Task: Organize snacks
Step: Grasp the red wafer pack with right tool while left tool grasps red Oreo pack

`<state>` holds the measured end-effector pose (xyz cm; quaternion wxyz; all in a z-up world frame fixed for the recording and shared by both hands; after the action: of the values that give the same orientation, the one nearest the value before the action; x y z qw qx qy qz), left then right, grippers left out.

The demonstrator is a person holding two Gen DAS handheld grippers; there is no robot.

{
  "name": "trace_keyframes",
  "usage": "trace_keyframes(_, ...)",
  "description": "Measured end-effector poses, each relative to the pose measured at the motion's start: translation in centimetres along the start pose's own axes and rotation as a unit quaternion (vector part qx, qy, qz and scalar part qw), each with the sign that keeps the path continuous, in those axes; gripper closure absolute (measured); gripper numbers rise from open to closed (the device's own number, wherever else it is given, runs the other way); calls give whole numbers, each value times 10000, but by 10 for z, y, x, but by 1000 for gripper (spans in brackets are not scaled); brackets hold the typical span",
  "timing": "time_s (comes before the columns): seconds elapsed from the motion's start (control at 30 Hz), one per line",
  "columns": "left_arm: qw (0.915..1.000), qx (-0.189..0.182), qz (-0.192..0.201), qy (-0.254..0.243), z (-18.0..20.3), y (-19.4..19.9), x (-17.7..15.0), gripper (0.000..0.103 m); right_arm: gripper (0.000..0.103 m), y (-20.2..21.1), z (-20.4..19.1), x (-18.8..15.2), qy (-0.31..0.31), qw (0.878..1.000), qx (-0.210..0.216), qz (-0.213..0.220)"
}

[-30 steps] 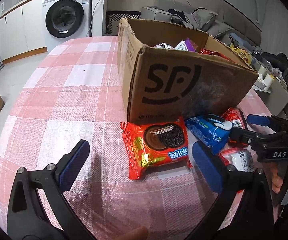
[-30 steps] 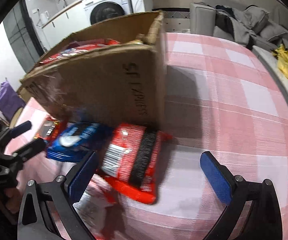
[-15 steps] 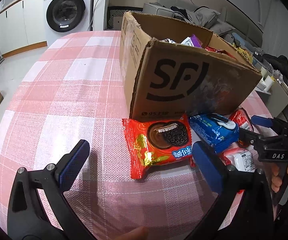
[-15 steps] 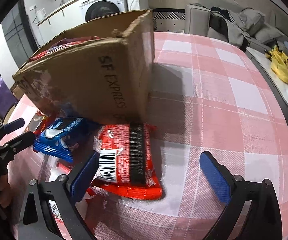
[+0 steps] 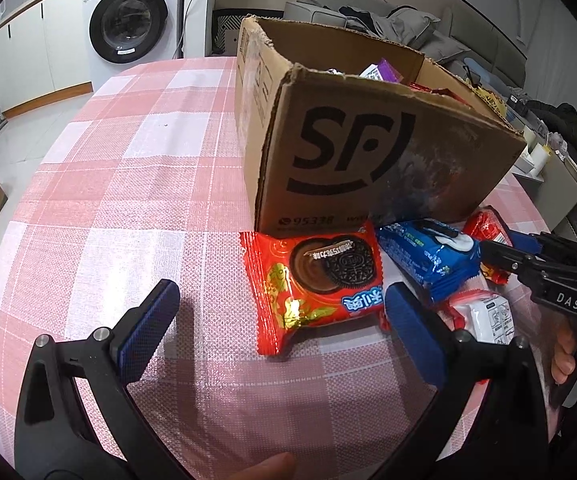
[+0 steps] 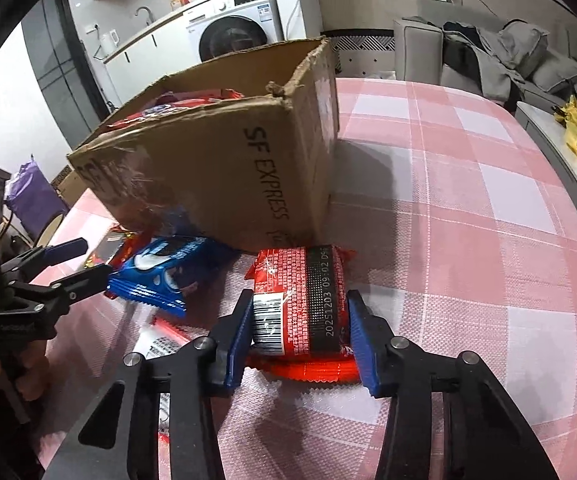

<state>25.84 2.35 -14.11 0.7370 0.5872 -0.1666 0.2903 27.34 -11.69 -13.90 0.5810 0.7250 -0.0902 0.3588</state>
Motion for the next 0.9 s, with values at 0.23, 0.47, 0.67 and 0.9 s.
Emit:
trace_keyframes(0.23,9999,60,-119,43,1,-5,0,1,58,10,-5,1,57,9998,20,171)
trace_keyframes(0.47,9994,247,-216,-53,10,-15,3,1,58,18,-2,1,-43,9996,83,256)
trace_keyframes(0.67,9990,309,-211,-237,15,-17,4,22,58,20,0,1,-93,9995,118,280)
trace_keyframes(0.9,9992,-8,-137,-374,23,-11,4,56,58,24,0,2,-116,9993,111,335)
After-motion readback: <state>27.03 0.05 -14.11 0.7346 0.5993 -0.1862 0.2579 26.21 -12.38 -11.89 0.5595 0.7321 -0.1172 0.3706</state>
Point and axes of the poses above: each gripper's, at about its wrist camera, not at the fingertips, and y roughly against the way its jaws point, z to its right, x to its top, the point moved 9 cm from there along -y, roughly the way its jaws point, and after that the axes turned 8 degrees about y, right-handed, at the moved point
